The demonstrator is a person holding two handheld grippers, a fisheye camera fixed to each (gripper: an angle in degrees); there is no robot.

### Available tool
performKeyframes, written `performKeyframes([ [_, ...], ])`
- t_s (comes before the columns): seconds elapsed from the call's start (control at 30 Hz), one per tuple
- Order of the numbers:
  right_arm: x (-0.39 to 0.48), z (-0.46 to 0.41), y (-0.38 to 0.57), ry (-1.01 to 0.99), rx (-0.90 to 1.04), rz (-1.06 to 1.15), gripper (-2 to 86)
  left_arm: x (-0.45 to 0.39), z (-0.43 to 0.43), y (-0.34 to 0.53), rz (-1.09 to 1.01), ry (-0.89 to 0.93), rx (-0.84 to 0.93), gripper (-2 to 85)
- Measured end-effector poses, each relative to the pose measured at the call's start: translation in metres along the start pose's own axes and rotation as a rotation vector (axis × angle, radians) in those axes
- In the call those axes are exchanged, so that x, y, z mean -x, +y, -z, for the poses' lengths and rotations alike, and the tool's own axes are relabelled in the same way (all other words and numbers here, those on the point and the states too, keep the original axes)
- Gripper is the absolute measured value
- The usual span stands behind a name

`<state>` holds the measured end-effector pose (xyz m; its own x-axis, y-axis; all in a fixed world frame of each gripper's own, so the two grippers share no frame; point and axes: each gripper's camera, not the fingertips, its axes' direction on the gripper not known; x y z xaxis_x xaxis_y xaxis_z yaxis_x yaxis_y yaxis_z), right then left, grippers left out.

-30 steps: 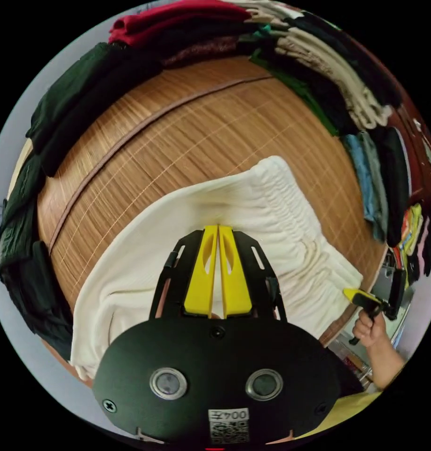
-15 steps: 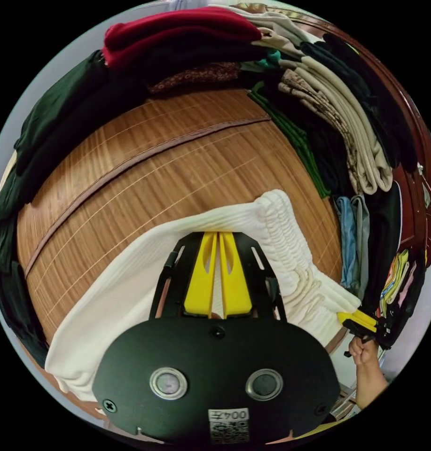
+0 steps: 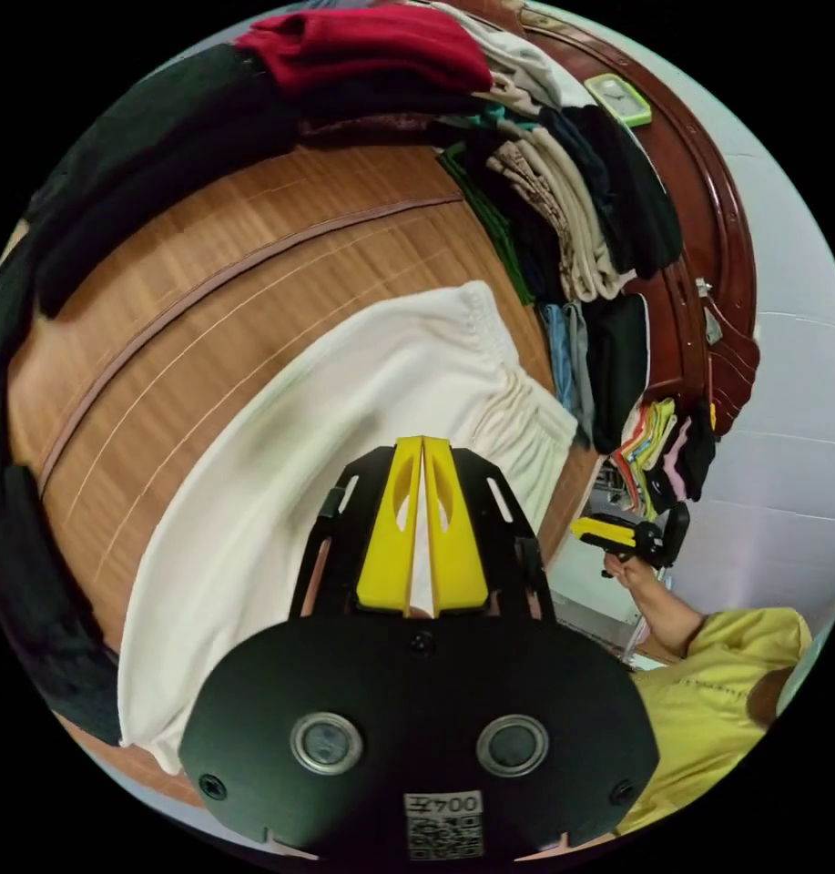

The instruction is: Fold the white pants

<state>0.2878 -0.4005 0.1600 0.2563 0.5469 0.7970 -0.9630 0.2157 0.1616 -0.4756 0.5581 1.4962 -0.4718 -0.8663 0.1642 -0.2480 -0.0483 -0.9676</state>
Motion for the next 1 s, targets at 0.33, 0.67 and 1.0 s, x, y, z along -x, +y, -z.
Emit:
performKeyframes([
  [0.33, 0.188, -0.182, 0.033, 0.207, 0.382, 0.438, 8.0, 0.129, 0.008, 0.361, 0.379, -0.236, 0.056, 0.2],
  [0.67, 0.219, -0.266, 0.029, 0.361, 0.49, 0.523, 8.1, 0.159, -0.078, 0.646, 0.951, -0.253, -0.138, 0.4],
  [1.0, 0.242, -0.324, 0.021, 0.492, 0.555, 0.423, 7.7, 0.151, -0.159, 0.643, 0.827, -0.57, -0.082, 0.5],
])
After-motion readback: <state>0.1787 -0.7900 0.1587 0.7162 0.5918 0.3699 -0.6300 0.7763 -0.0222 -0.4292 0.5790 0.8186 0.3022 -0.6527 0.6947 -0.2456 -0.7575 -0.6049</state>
